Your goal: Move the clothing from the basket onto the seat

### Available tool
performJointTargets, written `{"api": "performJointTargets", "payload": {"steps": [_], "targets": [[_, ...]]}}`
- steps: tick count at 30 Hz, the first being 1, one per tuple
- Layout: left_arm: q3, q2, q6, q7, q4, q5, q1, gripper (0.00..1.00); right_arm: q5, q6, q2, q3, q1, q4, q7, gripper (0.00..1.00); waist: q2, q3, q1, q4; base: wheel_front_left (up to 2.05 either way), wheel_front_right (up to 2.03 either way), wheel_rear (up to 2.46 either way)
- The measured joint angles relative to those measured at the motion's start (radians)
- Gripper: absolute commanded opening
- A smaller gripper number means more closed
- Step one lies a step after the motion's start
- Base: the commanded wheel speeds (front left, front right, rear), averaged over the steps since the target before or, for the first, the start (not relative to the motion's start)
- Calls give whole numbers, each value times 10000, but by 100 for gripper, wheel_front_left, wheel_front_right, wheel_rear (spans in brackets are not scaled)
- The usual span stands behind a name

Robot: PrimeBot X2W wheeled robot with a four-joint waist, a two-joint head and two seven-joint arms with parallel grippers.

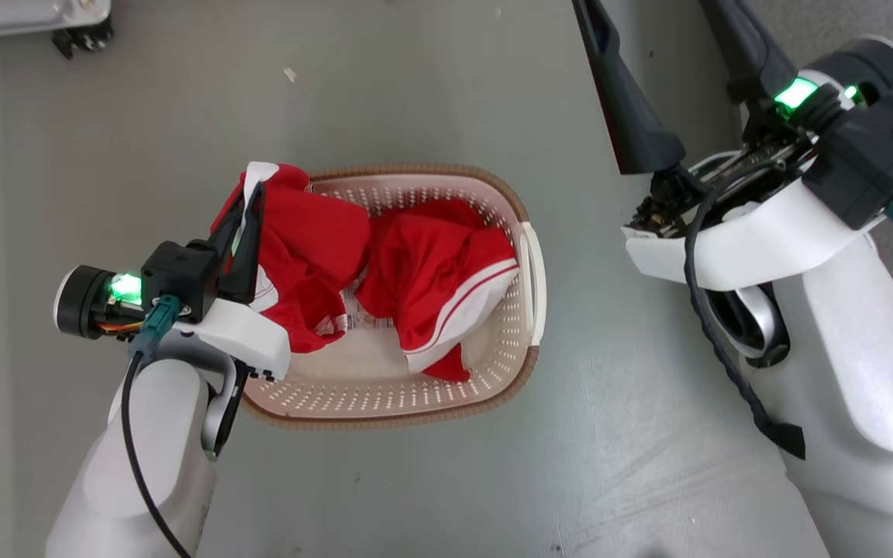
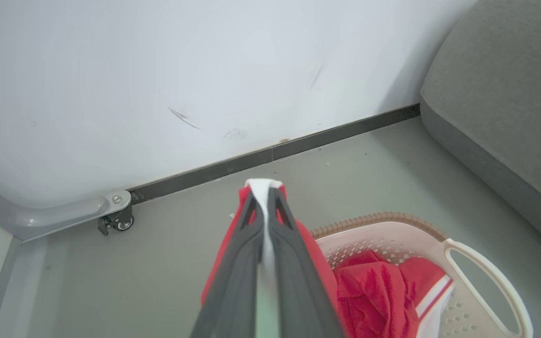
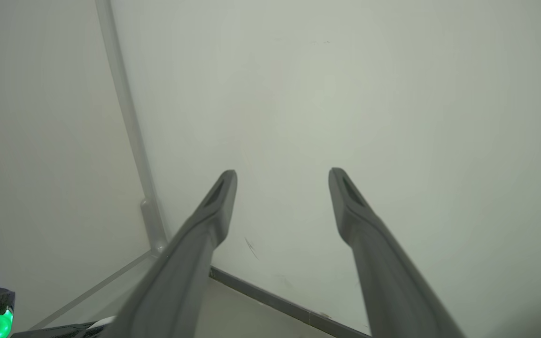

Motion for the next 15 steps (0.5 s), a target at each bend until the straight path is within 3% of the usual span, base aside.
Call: {"api": "performJointTargets", "payload": {"steps": [15], "targets": [[612, -67, -31, -2, -1147, -518, 976, 0, 0, 0, -50, -378, 1008, 522, 2, 100, 0, -1446, 0, 174, 0, 0, 0]]}}
